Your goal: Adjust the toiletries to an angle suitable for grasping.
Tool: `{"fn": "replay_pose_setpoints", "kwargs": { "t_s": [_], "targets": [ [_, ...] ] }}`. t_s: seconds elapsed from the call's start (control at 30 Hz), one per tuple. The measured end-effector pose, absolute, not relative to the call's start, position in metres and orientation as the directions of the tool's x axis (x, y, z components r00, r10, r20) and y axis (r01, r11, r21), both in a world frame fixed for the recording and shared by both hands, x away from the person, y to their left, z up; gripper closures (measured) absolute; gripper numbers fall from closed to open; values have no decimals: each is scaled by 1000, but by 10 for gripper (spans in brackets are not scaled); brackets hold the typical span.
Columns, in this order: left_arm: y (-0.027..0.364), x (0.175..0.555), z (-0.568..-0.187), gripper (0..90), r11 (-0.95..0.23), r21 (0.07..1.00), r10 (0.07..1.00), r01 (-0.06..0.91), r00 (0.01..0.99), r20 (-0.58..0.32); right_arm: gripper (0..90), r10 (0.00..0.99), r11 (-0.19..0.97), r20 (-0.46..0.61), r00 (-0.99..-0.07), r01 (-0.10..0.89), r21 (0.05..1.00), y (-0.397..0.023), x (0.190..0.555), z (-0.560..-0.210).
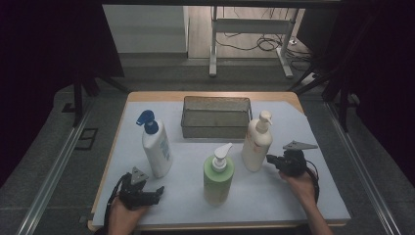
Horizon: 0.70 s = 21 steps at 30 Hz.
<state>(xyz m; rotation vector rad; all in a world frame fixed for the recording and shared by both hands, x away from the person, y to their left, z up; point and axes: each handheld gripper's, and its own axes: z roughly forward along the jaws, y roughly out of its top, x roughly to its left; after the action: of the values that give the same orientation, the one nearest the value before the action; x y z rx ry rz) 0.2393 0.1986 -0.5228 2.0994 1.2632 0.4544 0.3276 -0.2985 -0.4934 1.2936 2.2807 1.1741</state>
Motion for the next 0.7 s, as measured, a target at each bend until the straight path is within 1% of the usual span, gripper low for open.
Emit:
{"fn": "replay_pose_setpoints", "kwargs": {
  "t_s": [0.1,0.13,0.2,0.3,0.37,0.4,0.7],
  "targets": [
    [199,239,-523,123,-335,676,877,657,479,-31,892,799,287,146,-584,583,760,-298,318,-493],
    [199,239,-523,123,-334,676,878,657,479,-31,892,787,294,149,-599,576,763,-296,307,-491],
    [199,239,-523,123,-334,676,878,657,478,-31,892,780,297,152,-607,572,764,-295,303,-491],
    [199,239,-523,123,-334,676,878,657,478,-31,892,753,307,159,-639,555,773,-283,289,-489],
    [199,239,-523,124,-334,676,878,657,478,-31,891,747,314,156,-647,550,774,-279,287,-489],
    [199,239,-523,124,-334,676,878,657,479,-31,891,737,325,152,-658,543,774,-270,286,-490],
    [199,239,-523,123,-334,676,878,657,478,-31,891,741,344,119,-661,525,778,-242,295,-498]
  ]
}}
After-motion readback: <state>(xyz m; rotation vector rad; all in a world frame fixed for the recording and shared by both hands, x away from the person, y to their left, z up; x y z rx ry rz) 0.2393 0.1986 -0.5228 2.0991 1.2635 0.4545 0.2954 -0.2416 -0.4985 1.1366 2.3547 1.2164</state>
